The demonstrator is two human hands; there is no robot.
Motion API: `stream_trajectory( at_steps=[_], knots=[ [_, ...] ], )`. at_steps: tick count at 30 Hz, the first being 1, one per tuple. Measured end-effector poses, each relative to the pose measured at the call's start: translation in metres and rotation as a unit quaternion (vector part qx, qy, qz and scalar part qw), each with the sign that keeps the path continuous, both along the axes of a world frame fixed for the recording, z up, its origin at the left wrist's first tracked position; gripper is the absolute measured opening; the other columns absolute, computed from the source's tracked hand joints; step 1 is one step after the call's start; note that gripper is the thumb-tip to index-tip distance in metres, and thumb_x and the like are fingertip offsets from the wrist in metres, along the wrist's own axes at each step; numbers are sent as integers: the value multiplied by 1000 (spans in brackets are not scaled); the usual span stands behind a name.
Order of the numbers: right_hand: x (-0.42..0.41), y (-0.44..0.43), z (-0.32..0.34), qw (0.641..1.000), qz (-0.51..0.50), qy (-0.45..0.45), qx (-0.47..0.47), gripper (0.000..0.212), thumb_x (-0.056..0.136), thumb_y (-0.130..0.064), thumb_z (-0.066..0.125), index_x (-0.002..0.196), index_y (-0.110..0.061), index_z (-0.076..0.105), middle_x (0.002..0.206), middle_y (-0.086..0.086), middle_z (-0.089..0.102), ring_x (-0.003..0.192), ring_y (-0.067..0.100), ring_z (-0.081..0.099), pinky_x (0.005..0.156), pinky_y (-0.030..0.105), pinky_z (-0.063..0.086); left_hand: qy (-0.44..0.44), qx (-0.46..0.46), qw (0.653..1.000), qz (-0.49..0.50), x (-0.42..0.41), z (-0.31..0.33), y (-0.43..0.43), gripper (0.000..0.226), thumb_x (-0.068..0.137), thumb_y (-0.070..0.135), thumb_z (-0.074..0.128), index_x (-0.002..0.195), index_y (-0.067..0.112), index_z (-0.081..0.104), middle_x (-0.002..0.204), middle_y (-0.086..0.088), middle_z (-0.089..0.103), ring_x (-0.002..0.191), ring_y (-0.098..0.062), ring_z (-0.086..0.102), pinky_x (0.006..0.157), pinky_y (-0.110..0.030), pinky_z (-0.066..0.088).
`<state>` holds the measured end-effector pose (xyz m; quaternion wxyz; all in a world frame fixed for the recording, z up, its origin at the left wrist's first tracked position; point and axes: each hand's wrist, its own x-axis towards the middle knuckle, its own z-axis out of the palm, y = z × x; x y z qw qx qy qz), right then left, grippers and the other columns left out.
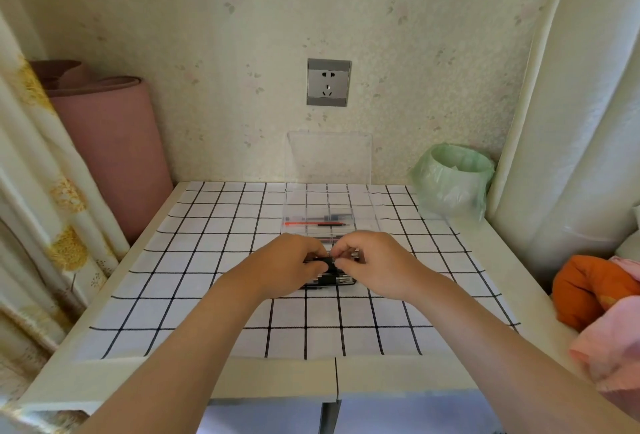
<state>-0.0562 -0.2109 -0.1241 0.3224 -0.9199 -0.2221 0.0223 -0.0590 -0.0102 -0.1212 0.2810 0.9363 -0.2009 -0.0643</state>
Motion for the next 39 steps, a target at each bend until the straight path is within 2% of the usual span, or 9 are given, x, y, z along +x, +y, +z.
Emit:
stream_trajectory(
  at_steps=[3, 7, 11, 16, 21, 23, 29, 33, 39],
  knots=[
    [1, 1, -1, 1000, -14, -5, 2, 17, 94, -32, 63, 108, -27, 72, 92, -16, 67, 77, -8, 59, 69, 15, 43, -7, -9, 1000, 3, 0, 2, 2, 17, 98, 31, 55, 103, 25, 70, 74, 10, 62, 61, -3, 53, 57, -17, 38],
    [3, 1, -1, 999, -20, -29, -36, 15, 95, -37, 60, 99, -30, 73, 71, -19, 61, 65, -3, 55, 59, 21, 39, -22, -12, 1000, 8, 0, 4, 5, 19, 98, 31, 54, 106, 25, 70, 83, 5, 68, 71, -9, 60, 66, -26, 49],
    [4, 6, -2, 997, -6, -70, -20, 17, 96, -35, 59, 103, -29, 74, 86, -13, 69, 78, 5, 62, 71, 30, 52, -44, -19, 999, 18, 2, 7, 10, 19, 97, 29, 57, 107, 25, 73, 86, 9, 67, 72, -3, 58, 63, -15, 43],
    [2, 13, -3, 997, 6, -75, -6, 18, 97, -29, 57, 99, -26, 75, 76, -11, 65, 71, 6, 59, 67, 27, 48, -79, -22, 997, -15, 2, 8, 15, 19, 96, 21, 60, 106, 20, 76, 85, 3, 68, 76, -10, 59, 73, -27, 49],
    [3, 17, -4, 999, -1, 12, 50, 27, 98, -25, 55, 75, -24, 68, 57, -10, 50, 52, 3, 43, 56, 24, 36, -123, -32, 991, -29, 4, 9, 18, 15, 90, 15, 67, 99, 20, 79, 79, 4, 64, 74, -10, 58, 72, -28, 49],
    [3, 21, -4, 999, 4, 17, 43, 29, 98, -25, 55, 72, -32, 65, 61, -10, 56, 54, 2, 48, 57, 24, 37, -121, -31, 992, -18, 5, 11, 19, 18, 88, 15, 70, 102, 23, 78, 82, 11, 64, 77, -7, 59, 73, -21, 48],
    [15, 28, -3, 999, -25, -43, 6, 21, 96, -25, 60, 112, -31, 72, 98, -14, 66, 87, 3, 59, 79, 24, 48, -132, 6, 990, 49, 17, 10, 28, 26, 85, 28, 74, 110, 33, 72, 103, 12, 67, 96, -9, 58, 81, -26, 48],
    [36, 25, -1, 990, -103, -96, -9, 20, 95, -25, 60, 111, -31, 71, 104, -13, 67, 93, 7, 60, 82, 29, 50, -212, -9, 967, 138, 32, -1, 43, 44, 87, 32, 70, 130, 28, 58, 123, 5, 56, 119, -15, 45, 97, -30, 41],
    [83, 19, -6, 974, -184, -127, -36, 18, 96, -24, 58, 108, -29, 71, 104, -7, 69, 89, 14, 62, 77, 30, 49, -124, -2, 978, 167, 42, -27, 47, 59, 95, 36, 59, 148, 21, 36, 144, -1, 40, 131, -19, 40, 102, -34, 40]
  ],
)
